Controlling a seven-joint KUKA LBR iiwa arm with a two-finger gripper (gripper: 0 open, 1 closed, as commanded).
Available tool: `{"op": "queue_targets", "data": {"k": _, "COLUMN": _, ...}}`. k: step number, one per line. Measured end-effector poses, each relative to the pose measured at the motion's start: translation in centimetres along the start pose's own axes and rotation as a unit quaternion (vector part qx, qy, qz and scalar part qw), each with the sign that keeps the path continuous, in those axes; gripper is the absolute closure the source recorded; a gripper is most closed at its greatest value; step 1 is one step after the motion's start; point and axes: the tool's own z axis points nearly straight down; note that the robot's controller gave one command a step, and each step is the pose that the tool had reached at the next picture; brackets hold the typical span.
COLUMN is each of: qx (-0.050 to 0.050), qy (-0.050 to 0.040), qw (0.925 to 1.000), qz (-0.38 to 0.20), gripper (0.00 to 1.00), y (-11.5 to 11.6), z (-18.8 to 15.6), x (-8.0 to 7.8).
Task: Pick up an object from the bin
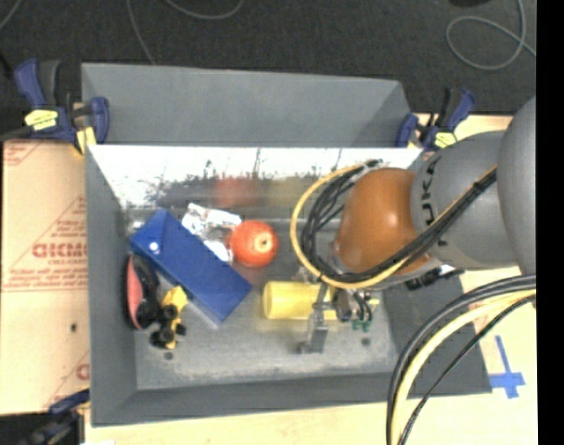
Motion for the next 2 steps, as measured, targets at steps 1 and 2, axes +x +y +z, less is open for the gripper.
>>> {"op": "queue_targets", "data": {"k": 1, "qx": 0.001, "qy": -0.0002, "qw": 0.9993, "qz": -0.036, "gripper": 0.0, "y": -0.26, "z": -0.08, "x": -0.82}}
{"op": "queue_targets", "data": {"k": 2, "qx": 0.0, "qy": 0.0005, "qw": 1.0, "qz": -0.004, "gripper": 1.0, "y": -0.11, "z": -0.01, "x": -0.17}}
